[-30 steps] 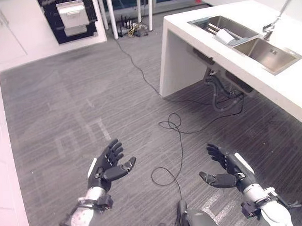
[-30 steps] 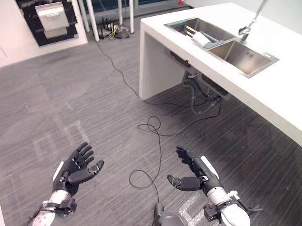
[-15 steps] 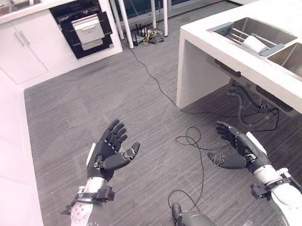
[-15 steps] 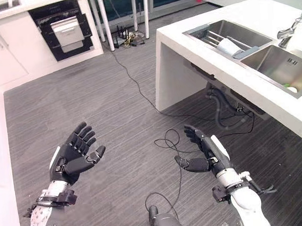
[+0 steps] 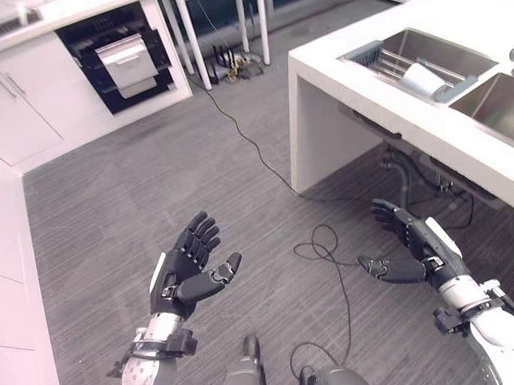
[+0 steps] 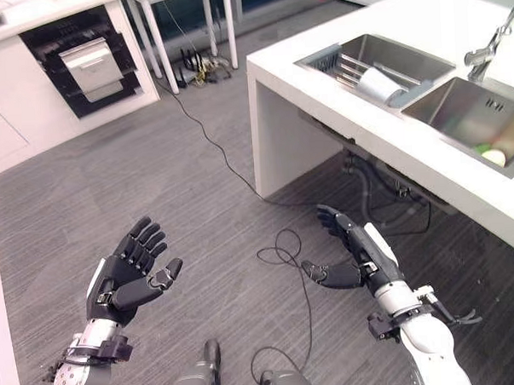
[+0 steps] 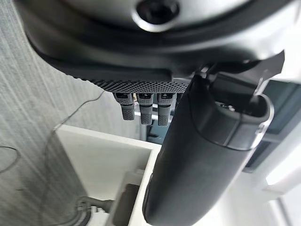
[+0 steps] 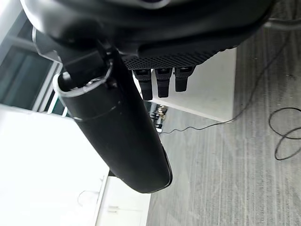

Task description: Place the dishes in the dishwasher.

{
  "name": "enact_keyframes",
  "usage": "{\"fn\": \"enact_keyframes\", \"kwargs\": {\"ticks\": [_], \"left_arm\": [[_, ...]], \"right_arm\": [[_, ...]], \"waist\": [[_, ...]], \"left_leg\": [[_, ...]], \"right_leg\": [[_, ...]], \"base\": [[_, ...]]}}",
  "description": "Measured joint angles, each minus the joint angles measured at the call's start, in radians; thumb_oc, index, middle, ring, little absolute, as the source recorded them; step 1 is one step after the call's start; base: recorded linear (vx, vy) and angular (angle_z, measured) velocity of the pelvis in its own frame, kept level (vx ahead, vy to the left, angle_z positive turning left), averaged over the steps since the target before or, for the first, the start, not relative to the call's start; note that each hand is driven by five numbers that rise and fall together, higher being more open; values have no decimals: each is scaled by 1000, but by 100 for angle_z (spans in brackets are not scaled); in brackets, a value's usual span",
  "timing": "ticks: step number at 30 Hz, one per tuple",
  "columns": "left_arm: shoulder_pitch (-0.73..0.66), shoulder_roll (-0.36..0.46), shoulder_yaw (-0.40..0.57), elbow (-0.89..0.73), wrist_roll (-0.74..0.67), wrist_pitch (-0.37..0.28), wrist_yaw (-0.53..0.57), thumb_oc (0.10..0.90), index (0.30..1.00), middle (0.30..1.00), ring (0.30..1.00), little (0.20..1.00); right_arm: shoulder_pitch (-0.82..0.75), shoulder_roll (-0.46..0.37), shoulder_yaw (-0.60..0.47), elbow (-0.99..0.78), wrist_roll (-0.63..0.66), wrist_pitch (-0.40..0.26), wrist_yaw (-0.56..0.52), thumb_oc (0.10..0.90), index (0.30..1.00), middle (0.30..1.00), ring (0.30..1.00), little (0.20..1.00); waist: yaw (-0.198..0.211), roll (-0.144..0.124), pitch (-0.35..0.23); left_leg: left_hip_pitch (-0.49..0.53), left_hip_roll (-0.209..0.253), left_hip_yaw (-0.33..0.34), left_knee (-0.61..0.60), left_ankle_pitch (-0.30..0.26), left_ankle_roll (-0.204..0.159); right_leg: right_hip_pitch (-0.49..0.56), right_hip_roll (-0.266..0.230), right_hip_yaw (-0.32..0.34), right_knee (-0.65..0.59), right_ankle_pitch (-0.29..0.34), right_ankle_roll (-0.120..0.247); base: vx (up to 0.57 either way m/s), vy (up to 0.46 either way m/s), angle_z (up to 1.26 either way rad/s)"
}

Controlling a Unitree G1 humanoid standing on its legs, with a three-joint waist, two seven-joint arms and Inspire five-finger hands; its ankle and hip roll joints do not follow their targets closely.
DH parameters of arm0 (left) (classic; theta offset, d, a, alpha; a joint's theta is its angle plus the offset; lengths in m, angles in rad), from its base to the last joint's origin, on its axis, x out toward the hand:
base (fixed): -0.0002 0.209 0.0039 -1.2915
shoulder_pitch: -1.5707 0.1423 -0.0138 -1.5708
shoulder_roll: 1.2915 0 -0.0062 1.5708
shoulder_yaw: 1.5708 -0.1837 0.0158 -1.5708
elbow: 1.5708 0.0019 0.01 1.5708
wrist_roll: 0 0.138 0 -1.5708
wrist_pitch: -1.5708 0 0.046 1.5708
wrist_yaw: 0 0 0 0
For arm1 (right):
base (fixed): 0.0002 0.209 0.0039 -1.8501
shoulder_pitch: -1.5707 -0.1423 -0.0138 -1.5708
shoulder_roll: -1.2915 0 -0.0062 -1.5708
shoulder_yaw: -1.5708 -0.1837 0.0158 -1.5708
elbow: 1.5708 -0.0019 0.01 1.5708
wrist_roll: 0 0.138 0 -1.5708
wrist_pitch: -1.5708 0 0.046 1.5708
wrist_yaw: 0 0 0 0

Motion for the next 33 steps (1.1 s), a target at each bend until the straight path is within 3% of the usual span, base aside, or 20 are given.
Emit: {"fn": "enact_keyframes", "kwargs": {"ticks": [3, 6, 9, 10, 11, 13, 15, 16, 17, 18, 19, 20, 22, 23, 27, 28, 30, 31, 33], "left_arm": [[-81, 6, 5, 6, 30, -1, -1, 800, 900, 900, 900, 900], [-121, 7, 6, -2, 39, -1, 4, 800, 900, 900, 900, 900], [-125, 8, 9, -8, 38, 5, 25, 800, 900, 900, 900, 900], [-123, 10, 15, -8, 40, 14, 40, 800, 900, 900, 900, 900], [-120, 17, 18, -9, 64, 15, 51, 800, 900, 900, 900, 900], [-114, 54, 17, -20, 116, 15, 66, 800, 900, 900, 900, 900], [-106, 91, 17, -50, 202, 13, 126, 800, 900, 900, 900, 900], [-104, 95, 21, -56, 226, 8, 146, 800, 900, 900, 900, 900], [-111, 96, 23, -58, 243, 4, 161, 800, 900, 900, 900, 900], [-126, 137, 31, -69, 262, -14, 171, 800, 900, 900, 900, 900], [-129, 168, 32, -93, 267, -33, 170, 800, 900, 900, 900, 900], [-140, 144, 41, -62, 272, -37, 180, 800, 900, 900, 900, 900], [-150, 156, 47, -52, 272, -37, 175, 800, 900, 900, 900, 900], [-143, 154, 37, -52, 271, -37, 168, 800, 900, 900, 900, 900], [-136, 146, 19, -63, 253, -37, 152, 800, 900, 900, 900, 900], [-130, 107, 14, -57, 239, -35, 150, 800, 900, 900, 900, 900], [-77, 78, 16, -89, 96, -24, 164, 800, 900, 900, 900, 900], [-85, 66, 16, -105, 13, -20, 156, 800, 900, 900, 900, 900], [-109, 4, 12, -149, -68, -19, 109, 800, 900, 900, 900, 900]], "right_arm": [[39, 7, -54, -18, 24, 6, -32, 800, 900, 900, 900, 900], [62, 130, -79, -81, 70, -2, -96, 800, 900, 900, 900, 900], [84, 129, -36, -90, 63, 4, -112, 800, 900, 900, 900, 900], [85, 129, -31, -90, 50, 7, -115, 800, 900, 900, 900, 900], [85, 128, -29, -93, 39, 17, -125, 800, 900, 900, 900, 900], [75, 129, -29, -95, 37, 20, -152, 800, 900, 900, 900, 900], [55, 125, -11, -124, 37, 19, -159, 800, 900, 900, 900, 900], [47, 114, 7, -129, 36, 13, -159, 800, 900, 900, 900, 900], [35, 93, 29, -121, 37, 4, -160, 800, 900, 900, 900, 900], [18, 98, 47, -110, 39, -7, -160, 800, 900, 900, 900, 900], [15, 80, 29, -115, 39, -24, -161, 800, 900, 900, 900, 900], [-24, 87, 27, -82, 50, -22, -165, 800, 900, 900, 900, 900], [-32, 94, 17, -89, 82, -28, -174, 800, 900, 900, 900, 900], [-22, 126, 19, -89, 95, -30, -179, 800, 900, 900, 900, 900], [16, 132, 24, -91, 97, -41, -192, 800, 900, 900, 900, 900], [13, 125, 26, -62, 97, -44, -197, 800, 900, 900, 900, 900], [-20, 115, 35, -68, 97, -25, -201, 800, 900, 900, 900, 900], [-51, 99, 34, -69, 103, -25, -188, 800, 900, 900, 900, 900], [-94, 52, 33, -78, 132, -25, -147, 800, 900, 900, 900, 900]], "waist": [[-35, 12, -8], [-39, -5, -12], [-39, -28, -26], [-27, -26, -26], [-17, -27, -26], [0, -28, -25], [2, -31, -25], [4, -27, -25], [5, -26, -21], [15, -93, -17], [25, -85, -24], [26, -81, -11], [-18, -70, 3], [-39, -56, 10], [-55, -41, -2], [-59, -37, -11], [-51, -20, -35], [-54, -25, -44], [-51, -43, -55]], "left_leg": [[39, -26, 51, 21, 32, 32], [92, -81, 106, 33, 92, 92], [109, -147, 112, 43, 41, 144], [121, -154, 116, 32, 35, 149], [136, -160, 113, 19, 36, 166], [169, -168, 121, -4, 33, 176], [223, -168, 161, -66, 34, 183], [237, -163, 183, -86, 38, 178], [243, -147, 209, -86, 15, 71], [149, -154, 179, 108, -72, 135], [114, -69, 97, 186, -141, 121], [117, -74, 137, 229, -169, 115], [133, -89, 171, 189, -155, 130], [181, -99, 201, 162, -157, 128], [268, -133, 226, 94, -161, 120], [301, -121, 208, 80, -176, 89], [385, -56, 218, 2, -163, 16], [393, -34, 217, -11, -132, -32], [431, 2, 216, -12, -75, -62]], "right_leg": [[107, -22, 32, -64, -25, 49], [164, -98, 9, -63, -13, 112], [169, -163, -6, -34, 11, 127], [163, -167, -5, -11, 10, 126], [149, -153, 1, 32, 31, 149], [77, -131, 14, 227, 35, 166], [-32, -127, -32, 339, 31, 161], [-59, -129, -76, 320, 28, 148], [-70, -128, -141, 186, 44, 98], [-79, -195, -176, 10, 118, 83], [-116, -224, -172, -45, 128, 143], [-163, -264, -162, -26, 160, 188], [-249, -309, -163, -36, 171, 196], [-282, -314, -140, -66, 199, 175], [-240, -273, -130, -67, 218, 148], [-201, -262, -141, -77, 294, 131], [-176, -189, -155, -35, 249, 53], [-173, -170, -166, -28, 223, 27], [-139, -123, -171, -16, 167, -20]], "base": [[317, 464, -35], [243, 306, -28], [212, 216, 17], [170, 193, 0], [107, 140, 9], [107, 130, -3], [80, 12, -47], [96, -114, -75], [88, -148, -86], [111, -186, -93], [120, -188, -125], [207, -227, -104], [279, -264, -71], [324, -338, -50], [281, -393, -4], [460, -696, 4], [369, -615, -15], [273, -503, -13], [260, -424, -21]]}}
